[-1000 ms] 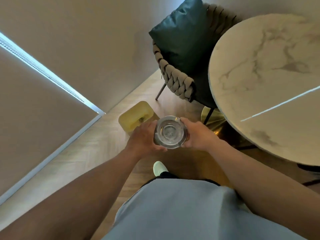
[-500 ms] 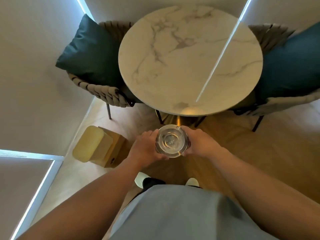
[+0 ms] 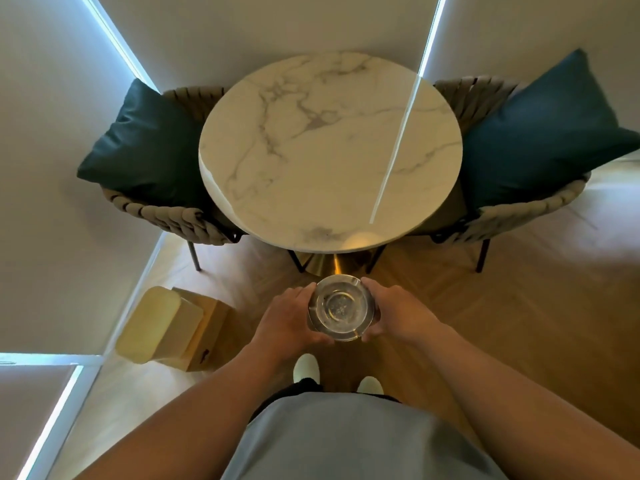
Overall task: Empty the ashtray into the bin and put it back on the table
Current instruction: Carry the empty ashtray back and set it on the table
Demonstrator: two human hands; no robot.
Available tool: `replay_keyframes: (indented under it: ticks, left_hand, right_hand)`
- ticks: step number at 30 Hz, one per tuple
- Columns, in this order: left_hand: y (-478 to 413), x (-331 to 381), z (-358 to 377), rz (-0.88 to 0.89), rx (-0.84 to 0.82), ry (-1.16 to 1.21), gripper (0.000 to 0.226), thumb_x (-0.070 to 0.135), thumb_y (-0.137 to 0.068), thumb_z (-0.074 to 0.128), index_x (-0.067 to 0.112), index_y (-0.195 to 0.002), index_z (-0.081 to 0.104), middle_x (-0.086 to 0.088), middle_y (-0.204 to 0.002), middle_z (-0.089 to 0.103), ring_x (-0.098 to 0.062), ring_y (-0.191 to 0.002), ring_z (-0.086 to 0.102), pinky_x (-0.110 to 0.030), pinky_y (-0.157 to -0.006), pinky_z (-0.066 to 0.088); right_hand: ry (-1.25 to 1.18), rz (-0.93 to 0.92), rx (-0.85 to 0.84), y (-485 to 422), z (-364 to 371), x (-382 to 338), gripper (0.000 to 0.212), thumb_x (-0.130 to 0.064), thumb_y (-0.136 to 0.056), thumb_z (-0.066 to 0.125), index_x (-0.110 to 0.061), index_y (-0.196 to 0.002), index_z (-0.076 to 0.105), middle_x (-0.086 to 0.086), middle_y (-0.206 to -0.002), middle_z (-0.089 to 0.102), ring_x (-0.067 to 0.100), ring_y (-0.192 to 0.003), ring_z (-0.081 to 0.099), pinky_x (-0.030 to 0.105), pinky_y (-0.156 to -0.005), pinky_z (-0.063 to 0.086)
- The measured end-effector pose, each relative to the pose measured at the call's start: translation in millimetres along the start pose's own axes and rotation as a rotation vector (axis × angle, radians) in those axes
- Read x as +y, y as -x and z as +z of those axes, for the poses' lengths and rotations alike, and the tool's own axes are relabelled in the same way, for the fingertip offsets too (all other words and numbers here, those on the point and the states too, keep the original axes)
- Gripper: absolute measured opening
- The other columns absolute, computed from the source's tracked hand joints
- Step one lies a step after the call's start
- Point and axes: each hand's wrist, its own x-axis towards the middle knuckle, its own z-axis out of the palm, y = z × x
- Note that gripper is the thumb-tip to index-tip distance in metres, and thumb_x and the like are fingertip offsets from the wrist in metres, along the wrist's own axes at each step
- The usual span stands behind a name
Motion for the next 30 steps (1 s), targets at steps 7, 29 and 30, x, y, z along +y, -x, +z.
replay_keyframes:
  ticks: [7,29,30]
  left_hand:
    - [-33.0,-25.5,-30.0,0.084,-0.011,-0.004,0.100,0.063,-0.052,0.082,0.030,-0.138,0.043,0.006,-0.127,0.058,-0.014,-0.113,0.051,-0.041,-0.097,0.046]
    - [-189.9,-71.1,-112.5,0.137,0.007,0.011,0.099,0.060,-0.053,0.086,0.025,-0.136,0.045,0.002,-0.124,0.061,-0.015,-0.106,0.054,-0.029,-0.091,0.042]
    - [-198.6,-68.9,-115.2,0.133,0.008,0.005,0.098,0.059,-0.053,0.086,0.025,-0.136,0.045,0.002,-0.123,0.062,-0.015,-0.105,0.054,-0.029,-0.090,0.042]
  right_hand:
    - [-0.012,0.005,0.054,-28.8,-0.8,-17.9,0.096,-0.035,-0.060,0.092,-0.027,-0.138,0.037,0.000,-0.113,0.069,0.020,-0.102,0.064,0.045,-0.088,0.055]
    - [0.033,0.026,0.109,-179.4,-85.8,-41.4,0.098,-0.038,-0.060,0.092,-0.026,-0.139,0.036,0.005,-0.108,0.069,0.025,-0.093,0.066,0.046,-0.083,0.057]
    - [0.034,0.026,0.100,-187.4,-92.8,-38.9,0.098,-0.038,-0.060,0.092,-0.026,-0.140,0.035,0.005,-0.107,0.069,0.025,-0.092,0.066,0.047,-0.082,0.057]
